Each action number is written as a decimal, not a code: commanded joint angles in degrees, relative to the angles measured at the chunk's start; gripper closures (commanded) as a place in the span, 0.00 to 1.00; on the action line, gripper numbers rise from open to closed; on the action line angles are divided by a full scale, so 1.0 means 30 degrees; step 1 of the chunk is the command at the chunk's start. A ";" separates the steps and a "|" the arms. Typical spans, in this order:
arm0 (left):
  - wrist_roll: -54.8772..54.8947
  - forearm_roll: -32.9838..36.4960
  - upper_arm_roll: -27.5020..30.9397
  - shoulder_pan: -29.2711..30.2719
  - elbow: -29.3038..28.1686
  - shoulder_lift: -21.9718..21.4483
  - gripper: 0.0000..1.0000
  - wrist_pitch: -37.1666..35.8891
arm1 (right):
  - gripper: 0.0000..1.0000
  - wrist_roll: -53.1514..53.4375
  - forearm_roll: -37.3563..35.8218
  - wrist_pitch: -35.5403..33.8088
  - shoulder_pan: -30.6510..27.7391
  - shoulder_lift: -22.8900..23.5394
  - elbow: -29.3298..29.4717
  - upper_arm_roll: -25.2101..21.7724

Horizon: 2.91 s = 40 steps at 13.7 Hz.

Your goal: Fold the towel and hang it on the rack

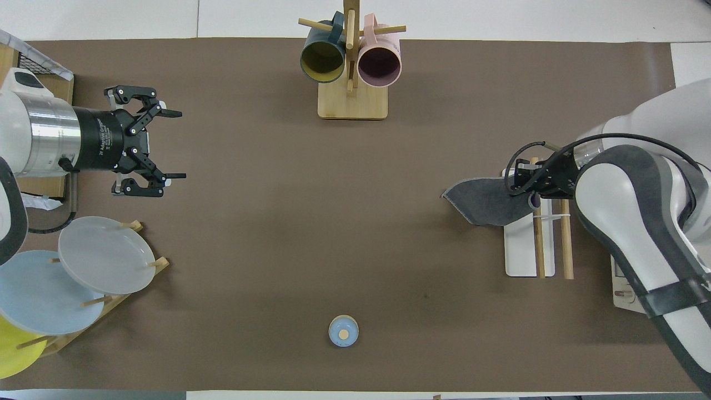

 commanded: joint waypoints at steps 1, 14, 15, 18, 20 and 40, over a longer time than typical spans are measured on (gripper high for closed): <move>0.4387 0.1188 -0.0106 0.1168 -0.0623 -0.0629 0.00 -0.0586 | 1.00 -0.1859 -0.1507 -0.0463 -0.1367 -0.0737 -0.0741 0.0238; 2.3202 0.7929 -0.0048 0.2199 0.2743 0.0367 0.00 -0.5211 | 1.00 -0.5821 -0.4092 -0.1343 -0.3568 -0.0971 -0.0741 0.0238; 2.3908 0.8280 -0.0077 0.2111 0.2805 0.0367 0.00 -0.5885 | 1.00 -0.5821 -0.4092 -0.1314 -0.3568 -0.0971 -0.0741 0.0209; 2.6780 0.8694 -0.0223 0.2081 0.2485 0.0221 0.00 -0.7412 | 1.00 -0.5880 -0.4473 -0.1372 -0.3568 -0.0971 -0.0770 0.0238; 2.6904 0.8665 -0.0630 0.2226 0.1637 0.0016 0.00 -0.7387 | 1.00 -0.5850 -0.4473 -0.1343 -0.3568 -0.0971 -0.0771 0.0238; 2.6904 0.8167 -0.1513 0.3135 0.4006 0.0748 0.00 -0.8675 | 0.00 -0.5763 -0.6465 -0.7727 -0.3187 -0.1176 0.5323 0.1613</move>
